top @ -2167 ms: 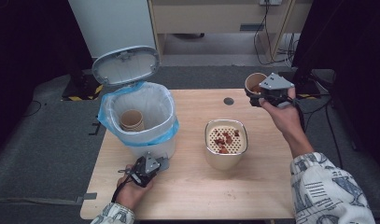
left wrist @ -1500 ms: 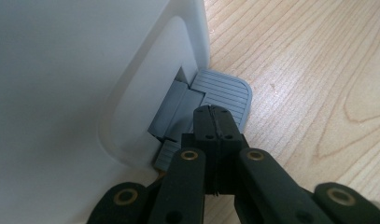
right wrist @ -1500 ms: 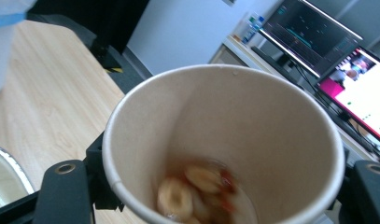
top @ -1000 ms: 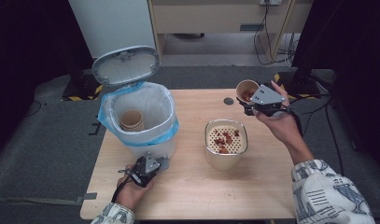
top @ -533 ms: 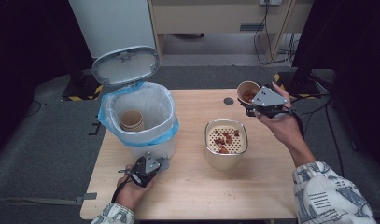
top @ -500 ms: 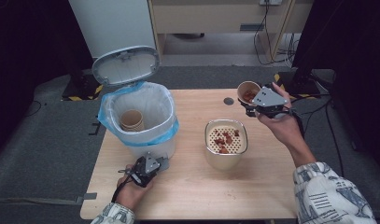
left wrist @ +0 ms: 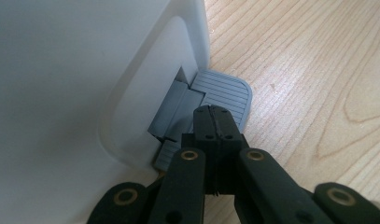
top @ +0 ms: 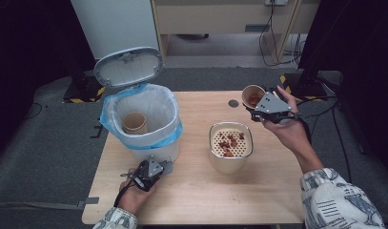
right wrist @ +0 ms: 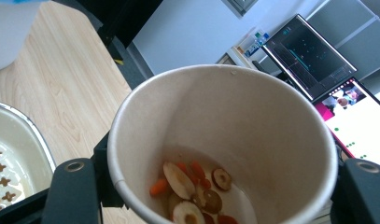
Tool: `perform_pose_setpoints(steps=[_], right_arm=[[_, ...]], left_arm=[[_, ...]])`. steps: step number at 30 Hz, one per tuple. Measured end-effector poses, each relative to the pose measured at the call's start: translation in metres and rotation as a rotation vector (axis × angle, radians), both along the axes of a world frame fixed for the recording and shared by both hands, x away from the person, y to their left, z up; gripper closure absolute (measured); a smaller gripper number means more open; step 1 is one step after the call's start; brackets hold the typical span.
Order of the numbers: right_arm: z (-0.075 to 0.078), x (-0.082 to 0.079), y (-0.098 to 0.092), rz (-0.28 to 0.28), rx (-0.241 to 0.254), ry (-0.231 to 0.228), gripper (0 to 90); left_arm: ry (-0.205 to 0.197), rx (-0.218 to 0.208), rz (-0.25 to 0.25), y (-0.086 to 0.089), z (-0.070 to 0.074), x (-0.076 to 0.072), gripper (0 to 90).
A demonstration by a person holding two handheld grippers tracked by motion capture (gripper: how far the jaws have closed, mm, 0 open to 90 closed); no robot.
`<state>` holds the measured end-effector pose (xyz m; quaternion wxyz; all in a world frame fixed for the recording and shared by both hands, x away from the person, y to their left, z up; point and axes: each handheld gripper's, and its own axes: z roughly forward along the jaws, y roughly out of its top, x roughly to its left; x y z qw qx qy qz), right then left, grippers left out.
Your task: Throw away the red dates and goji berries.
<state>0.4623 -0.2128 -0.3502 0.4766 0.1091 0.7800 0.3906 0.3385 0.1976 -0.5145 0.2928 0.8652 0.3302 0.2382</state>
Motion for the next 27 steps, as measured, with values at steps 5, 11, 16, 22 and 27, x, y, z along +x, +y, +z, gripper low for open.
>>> perform_pose_setpoints(steps=[5,11,16,22,27], right_arm=[[-0.003,-0.003,0.001,0.002,-0.031,-0.013,30.3],[-0.005,-0.006,0.003,-0.003,-0.058,-0.024,30.1],[-0.004,-0.006,0.004,0.000,-0.060,-0.026,30.0],[-0.003,-0.009,0.009,0.008,-0.088,-0.039,29.9],[-0.005,-0.011,0.010,0.010,-0.118,-0.048,29.9]], left_arm=[[0.000,0.001,0.000,0.000,0.000,0.000,89.9],[0.000,0.000,0.001,0.000,0.000,0.000,89.9],[0.000,0.000,0.000,0.000,0.000,0.000,89.9],[0.000,0.000,0.000,0.000,0.000,0.000,89.9],[0.000,0.001,0.000,0.000,0.000,0.000,89.9]])
